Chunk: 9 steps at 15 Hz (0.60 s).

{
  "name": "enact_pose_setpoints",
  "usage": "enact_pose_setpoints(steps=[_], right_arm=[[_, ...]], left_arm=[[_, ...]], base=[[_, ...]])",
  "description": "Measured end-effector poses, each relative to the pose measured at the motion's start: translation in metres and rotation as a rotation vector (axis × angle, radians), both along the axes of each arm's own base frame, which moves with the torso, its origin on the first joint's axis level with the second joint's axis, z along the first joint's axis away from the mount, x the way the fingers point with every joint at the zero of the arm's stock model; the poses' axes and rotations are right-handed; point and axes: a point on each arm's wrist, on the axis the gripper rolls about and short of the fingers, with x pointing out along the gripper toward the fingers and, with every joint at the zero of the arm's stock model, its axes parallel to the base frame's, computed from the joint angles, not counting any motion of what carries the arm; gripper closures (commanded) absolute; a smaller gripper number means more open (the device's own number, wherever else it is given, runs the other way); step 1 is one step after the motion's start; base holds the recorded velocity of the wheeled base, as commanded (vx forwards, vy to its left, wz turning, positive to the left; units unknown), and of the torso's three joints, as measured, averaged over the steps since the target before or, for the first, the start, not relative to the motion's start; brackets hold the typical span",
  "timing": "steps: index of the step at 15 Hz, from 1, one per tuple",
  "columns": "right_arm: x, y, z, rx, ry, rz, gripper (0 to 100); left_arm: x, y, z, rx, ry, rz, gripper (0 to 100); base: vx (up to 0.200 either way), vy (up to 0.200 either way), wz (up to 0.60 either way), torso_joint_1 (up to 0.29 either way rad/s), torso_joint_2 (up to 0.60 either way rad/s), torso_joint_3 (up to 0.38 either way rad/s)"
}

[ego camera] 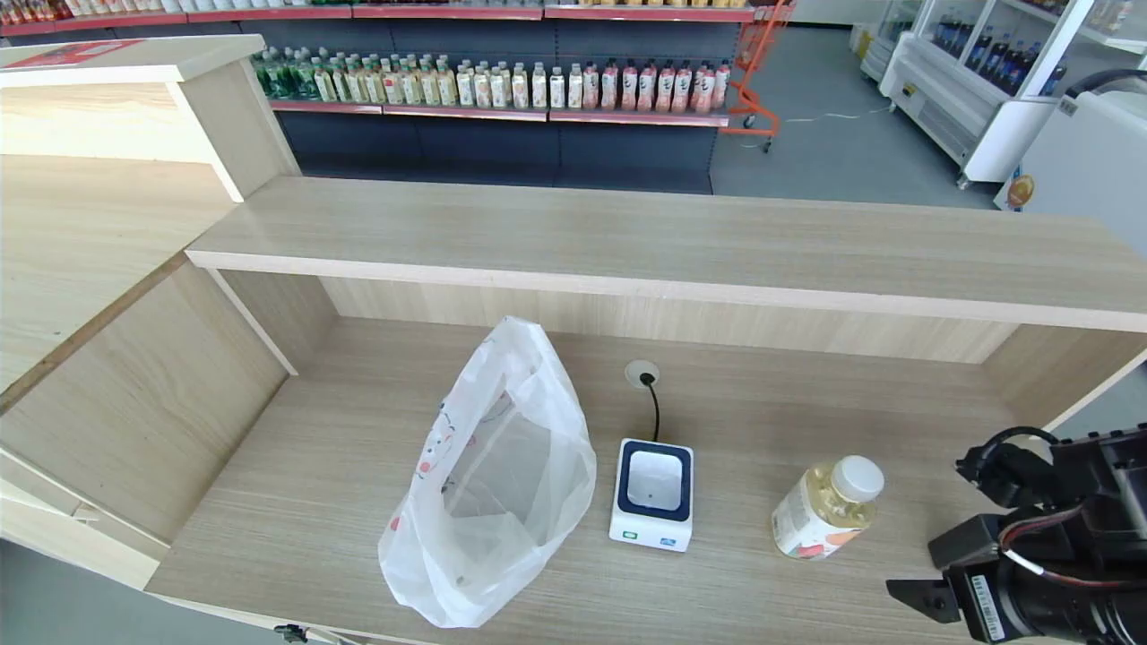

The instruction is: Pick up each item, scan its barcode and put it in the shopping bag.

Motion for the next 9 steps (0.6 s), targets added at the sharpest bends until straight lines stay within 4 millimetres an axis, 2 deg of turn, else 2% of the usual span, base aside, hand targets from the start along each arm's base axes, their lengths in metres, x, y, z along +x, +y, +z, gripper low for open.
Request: enact_pose_setpoints(steps=[4,9], right_arm=[[0.029,0.021,-0.026,0.071,-0.062,-0.024,0],[0.052,0.051,-0.049,0.088,-0.159,-0.052,0]], left_arm=[[0.000,0.000,0.000,0.000,0.000,0.000,0],[0.000,0.000,0.000,0.000,0.000,0.000,0]], base=[[0.000,0.000,0.00,0.000,0.00,0.000],[0.000,0.000,0.00,0.000,0.00,0.000]])
